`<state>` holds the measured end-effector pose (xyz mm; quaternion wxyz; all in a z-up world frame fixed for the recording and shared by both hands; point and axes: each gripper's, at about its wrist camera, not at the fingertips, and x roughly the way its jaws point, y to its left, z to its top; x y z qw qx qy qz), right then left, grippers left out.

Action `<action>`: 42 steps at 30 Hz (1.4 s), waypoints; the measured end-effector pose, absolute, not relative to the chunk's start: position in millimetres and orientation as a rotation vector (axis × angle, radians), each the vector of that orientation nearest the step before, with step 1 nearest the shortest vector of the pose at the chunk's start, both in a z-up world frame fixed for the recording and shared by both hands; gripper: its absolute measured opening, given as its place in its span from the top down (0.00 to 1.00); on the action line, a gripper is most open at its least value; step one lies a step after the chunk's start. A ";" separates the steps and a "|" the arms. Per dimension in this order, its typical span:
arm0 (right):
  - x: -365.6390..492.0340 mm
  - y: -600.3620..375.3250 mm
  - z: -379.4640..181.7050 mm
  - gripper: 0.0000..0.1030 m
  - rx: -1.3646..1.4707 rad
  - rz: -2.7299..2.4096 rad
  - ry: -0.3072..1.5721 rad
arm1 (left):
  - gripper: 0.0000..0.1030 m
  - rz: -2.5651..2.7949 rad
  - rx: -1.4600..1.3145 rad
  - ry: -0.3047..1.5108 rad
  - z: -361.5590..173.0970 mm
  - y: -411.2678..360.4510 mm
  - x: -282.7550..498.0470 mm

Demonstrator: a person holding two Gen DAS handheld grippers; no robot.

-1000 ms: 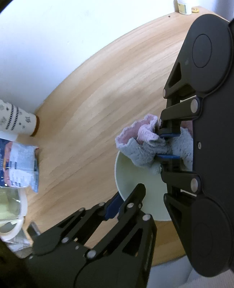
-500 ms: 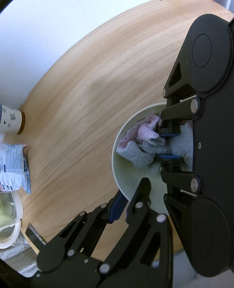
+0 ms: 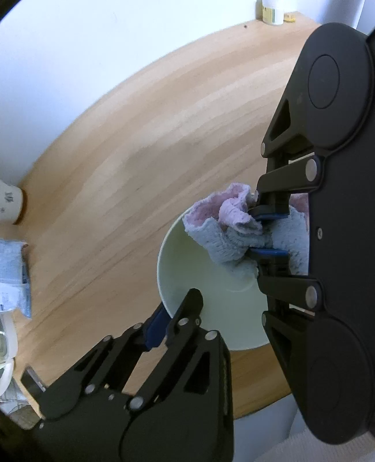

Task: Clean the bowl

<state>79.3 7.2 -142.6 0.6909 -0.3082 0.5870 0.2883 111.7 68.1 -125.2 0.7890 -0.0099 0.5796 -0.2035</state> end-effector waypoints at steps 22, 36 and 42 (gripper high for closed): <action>103.1 -25.0 -130.3 0.79 -0.301 0.741 1.506 | 0.89 -0.392 -0.059 1.261 -131.1 67.3 116.7; 85.2 21.0 -157.6 0.80 -0.498 0.808 1.496 | 0.91 -0.368 -0.090 1.256 -133.6 67.7 118.3; 64.7 44.7 -160.0 0.78 -0.599 0.738 1.381 | 0.93 -0.366 -0.088 1.259 -131.5 68.3 115.3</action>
